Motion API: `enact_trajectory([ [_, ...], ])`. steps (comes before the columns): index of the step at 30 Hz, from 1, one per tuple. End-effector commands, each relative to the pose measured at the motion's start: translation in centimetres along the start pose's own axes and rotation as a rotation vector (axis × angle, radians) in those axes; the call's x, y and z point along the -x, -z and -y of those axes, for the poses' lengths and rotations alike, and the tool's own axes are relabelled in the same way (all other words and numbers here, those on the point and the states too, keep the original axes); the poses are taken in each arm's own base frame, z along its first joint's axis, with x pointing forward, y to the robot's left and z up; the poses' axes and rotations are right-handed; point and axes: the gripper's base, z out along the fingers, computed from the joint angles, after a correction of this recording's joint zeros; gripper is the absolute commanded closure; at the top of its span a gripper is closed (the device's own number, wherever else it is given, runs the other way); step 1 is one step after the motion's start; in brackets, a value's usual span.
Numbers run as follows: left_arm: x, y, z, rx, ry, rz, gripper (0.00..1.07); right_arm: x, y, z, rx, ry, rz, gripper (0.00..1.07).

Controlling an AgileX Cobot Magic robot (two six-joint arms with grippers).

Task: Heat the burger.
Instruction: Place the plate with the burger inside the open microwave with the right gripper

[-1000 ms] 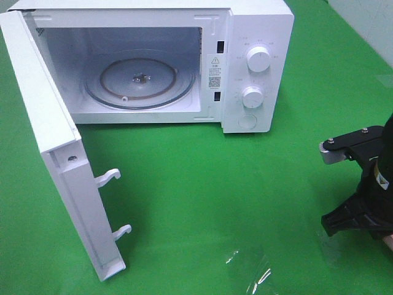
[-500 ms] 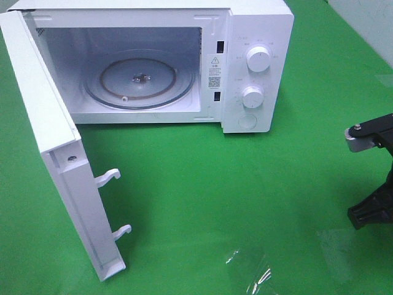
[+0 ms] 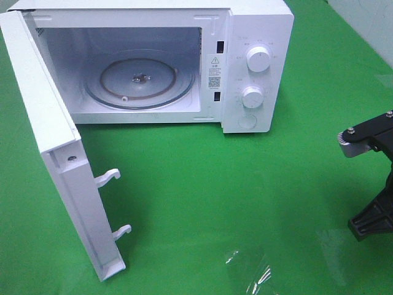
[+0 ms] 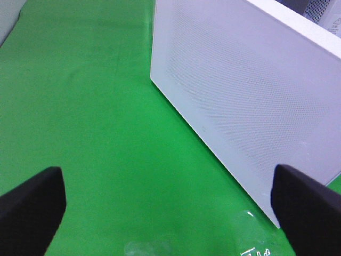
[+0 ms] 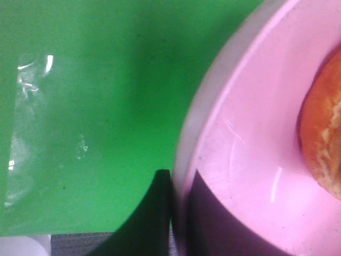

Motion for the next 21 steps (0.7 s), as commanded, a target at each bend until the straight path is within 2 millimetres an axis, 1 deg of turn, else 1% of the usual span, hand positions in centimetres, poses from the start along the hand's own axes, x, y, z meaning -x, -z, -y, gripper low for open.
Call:
enact_trajectory([
  [1, -0.1, 0.2, 0.1, -0.008, 0.001, 0.022, 0.10, -0.3, 0.4, 0.4, -0.072, 0.054, 0.004, 1.07],
  [5, -0.1, 0.2, 0.1, -0.008, 0.001, 0.022, 0.10, -0.6, 0.8, -0.2, -0.085, 0.105, 0.006, 1.07],
  [8, -0.1, 0.2, 0.1, -0.008, 0.001, 0.022, 0.10, -0.6, 0.9, -0.3, -0.086, 0.109, 0.007, 1.07],
  [10, -0.1, 0.2, 0.1, -0.008, 0.001, 0.022, 0.10, -0.7, 1.0, -0.6, -0.088, 0.129, 0.012, 1.07],
  [12, -0.1, 0.2, 0.1, -0.008, 0.001, 0.022, 0.10, -0.9, 1.5, -1.4, -0.103, 0.183, 0.028, 1.07],
  [15, -0.1, 0.2, 0.1, -0.008, 0.001, 0.022, 0.10, -1.0, 1.6, -1.6, -0.102, 0.191, 0.034, 1.07],
  [17, -0.1, 0.2, 0.1, -0.008, 0.001, 0.022, 0.10, -1.2, 2.0, -2.3, -0.103, 0.222, 0.055, 1.07],
  [21, -0.1, 0.2, 0.1, -0.008, 0.001, 0.022, 0.10, -1.4, 2.3, -2.8, -0.116, 0.240, 0.066, 1.07],
])
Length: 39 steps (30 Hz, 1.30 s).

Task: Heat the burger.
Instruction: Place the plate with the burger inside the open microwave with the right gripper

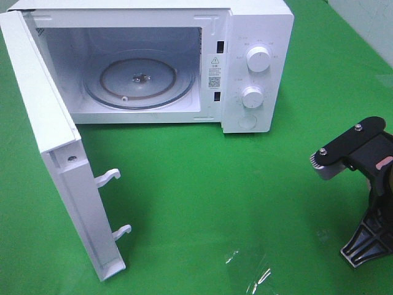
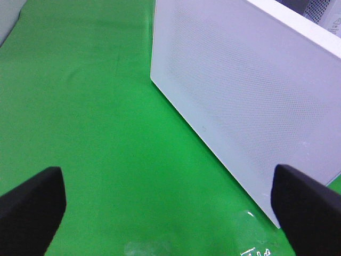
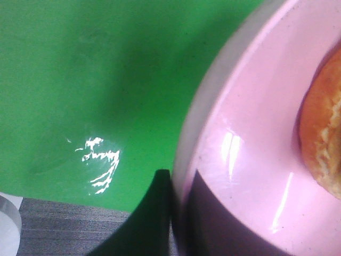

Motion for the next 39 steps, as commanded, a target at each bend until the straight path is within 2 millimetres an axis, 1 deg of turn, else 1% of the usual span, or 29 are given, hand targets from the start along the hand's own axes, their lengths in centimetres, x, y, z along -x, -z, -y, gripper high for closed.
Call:
enact_trajectory([
  [1, -0.1, 0.2, 0.1, -0.008, 0.001, 0.022, 0.10, -0.3, 0.3, 0.3, -0.077, 0.031, 0.004, 1.07],
  [3, -0.1, 0.2, 0.1, -0.008, 0.001, 0.022, 0.10, -0.4, 0.8, -0.5, -0.081, 0.076, 0.032, 1.07],
  [7, -0.1, 0.2, 0.1, -0.008, 0.001, 0.022, 0.10, -0.5, 1.2, -1.1, -0.084, 0.104, 0.046, 1.07],
  [8, -0.1, 0.2, 0.1, -0.008, 0.001, 0.022, 0.10, -0.7, 1.5, -1.6, -0.090, 0.124, 0.054, 1.07],
  [13, -0.1, 0.2, 0.1, -0.008, 0.001, 0.022, 0.10, -0.9, 1.8, -2.1, -0.096, 0.149, 0.066, 1.07],
  [15, -0.1, 0.2, 0.1, -0.008, 0.001, 0.022, 0.10, -1.2, 2.3, -3.0, -0.094, 0.180, 0.096, 1.07],
  [18, -0.1, 0.2, 0.1, -0.008, 0.001, 0.022, 0.10, -1.3, 2.5, -3.4, -0.096, 0.202, 0.107, 1.07],
  [19, -0.1, 0.2, 0.1, -0.008, 0.001, 0.022, 0.10, -1.6, 2.8, -3.8, -0.101, 0.229, 0.117, 1.07],
  [22, -0.1, 0.2, 0.1, -0.008, 0.001, 0.022, 0.10, -1.7, 2.9, -4.0, -0.101, 0.239, 0.122, 1.07],
  [26, -0.1, 0.2, 0.1, -0.008, 0.001, 0.022, 0.10, -2.1, 3.5, -4.9, -0.104, 0.296, 0.152, 1.07],
  [32, -0.1, 0.2, 0.1, -0.008, 0.001, 0.022, 0.10, -2.1, 3.6, -5.0, -0.113, 0.331, 0.167, 1.07],
  [39, -0.1, 0.2, 0.1, -0.008, 0.001, 0.022, 0.10, -1.5, 3.7, -4.9, -0.153, 0.410, 0.223, 1.07],
])
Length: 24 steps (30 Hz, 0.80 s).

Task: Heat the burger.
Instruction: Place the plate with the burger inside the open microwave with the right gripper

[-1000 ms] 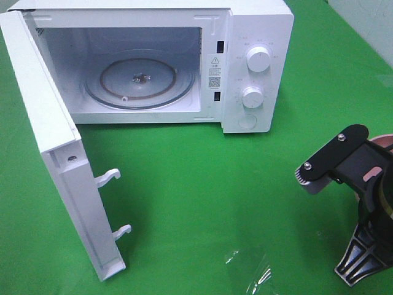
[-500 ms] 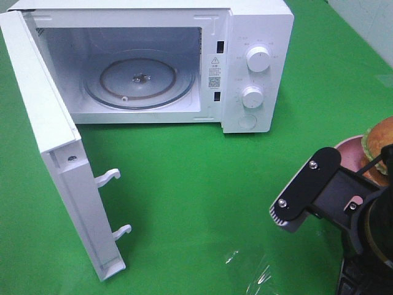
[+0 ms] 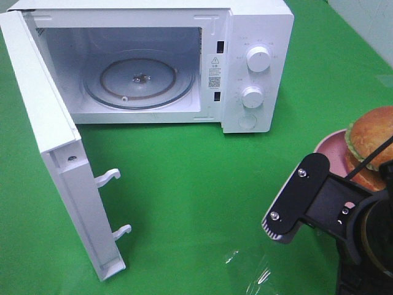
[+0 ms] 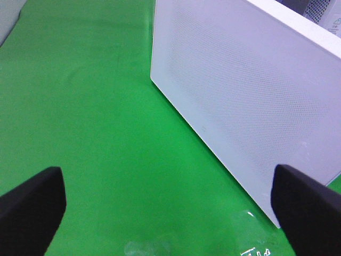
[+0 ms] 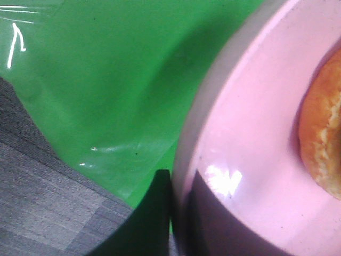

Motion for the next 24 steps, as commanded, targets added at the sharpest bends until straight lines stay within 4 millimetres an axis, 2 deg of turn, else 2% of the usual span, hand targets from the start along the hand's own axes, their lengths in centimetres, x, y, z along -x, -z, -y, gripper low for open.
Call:
enact_trajectory([
  [1, -0.1, 0.2, 0.1, -0.008, 0.001, 0.022, 0.10, 0.3, 0.1, 0.9, -0.101, 0.094, 0.047, 1.07],
  [14, -0.1, 0.2, 0.1, -0.008, 0.001, 0.022, 0.10, 1.2, 0.2, 0.3, -0.051, 0.267, 0.147, 1.07],
  [19, -0.1, 0.2, 0.1, -0.008, 0.001, 0.022, 0.10, 1.6, 0.2, 0.1, -0.037, 0.364, 0.192, 1.07],
  [21, -0.1, 0.2, 0.1, -0.008, 0.001, 0.022, 0.10, 1.9, 0.3, 0.0, -0.050, 0.476, 0.226, 1.07],
  [24, -0.1, 0.2, 0.1, -0.008, 0.001, 0.022, 0.10, 1.9, 0.3, 0.0, -0.051, 0.500, 0.232, 1.07],
])
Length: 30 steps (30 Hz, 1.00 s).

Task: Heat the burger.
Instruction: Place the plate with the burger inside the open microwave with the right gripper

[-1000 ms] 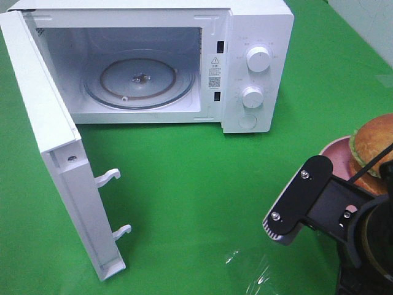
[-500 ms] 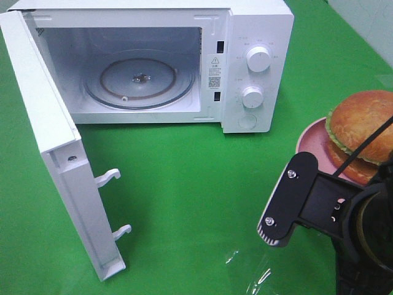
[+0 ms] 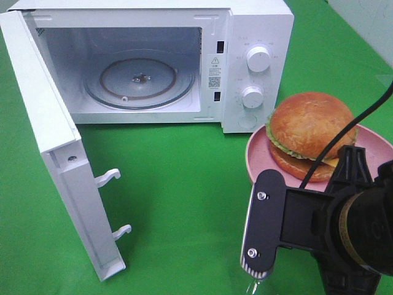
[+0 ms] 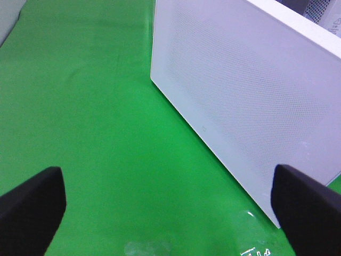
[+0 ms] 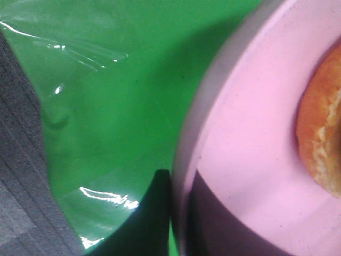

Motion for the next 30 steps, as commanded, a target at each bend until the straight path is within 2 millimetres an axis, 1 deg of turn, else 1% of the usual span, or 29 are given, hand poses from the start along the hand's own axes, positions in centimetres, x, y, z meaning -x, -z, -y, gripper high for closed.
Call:
enact_trajectory([
  [1, -0.1, 0.2, 0.1, -0.008, 0.001, 0.022, 0.10, 0.3, 0.2, 0.5, -0.063, 0.180, 0.045, 1.07],
  [2, -0.1, 0.2, 0.1, -0.008, 0.001, 0.022, 0.10, 0.4, 0.2, 0.5, -0.062, 0.232, 0.053, 1.07],
  [5, -0.1, 0.2, 0.1, -0.008, 0.001, 0.022, 0.10, 0.4, 0.2, 0.5, -0.063, 0.251, 0.058, 1.07],
  [6, -0.1, 0.2, 0.1, -0.008, 0.001, 0.022, 0.10, 0.6, 0.2, 0.5, -0.067, 0.287, 0.072, 1.07],
  [13, -0.1, 0.2, 0.1, -0.008, 0.001, 0.022, 0.10, 1.1, 0.2, 0.6, -0.086, 0.318, 0.126, 1.07],
  [18, -0.1, 0.2, 0.1, -0.008, 0.001, 0.022, 0.10, 1.7, 0.3, 0.6, -0.095, 0.392, 0.199, 1.07],
  [21, -0.1, 0.2, 0.1, -0.008, 0.001, 0.022, 0.10, 1.8, 0.3, 0.5, -0.093, 0.404, 0.211, 1.07],
  [23, -0.1, 0.2, 0.1, -0.008, 0.001, 0.022, 0.10, 2.2, 0.4, 0.4, -0.096, 0.490, 0.252, 1.07],
  [26, -0.1, 0.2, 0.1, -0.008, 0.001, 0.022, 0.10, 2.3, 0.4, 0.3, -0.098, 0.518, 0.264, 1.07],
  [28, -0.1, 0.2, 0.1, -0.008, 0.001, 0.022, 0.10, 2.3, -0.1, 1.1, -0.093, 0.526, 0.289, 1.07],
  [29, -0.1, 0.2, 0.1, -0.008, 0.001, 0.022, 0.10, 2.3, -0.1, 1.1, -0.093, 0.526, 0.289, 1.07],
  [30, -0.1, 0.2, 0.1, -0.008, 0.001, 0.022, 0.10, 2.2, -0.4, 1.6, -0.097, 0.534, 0.291, 1.07],
])
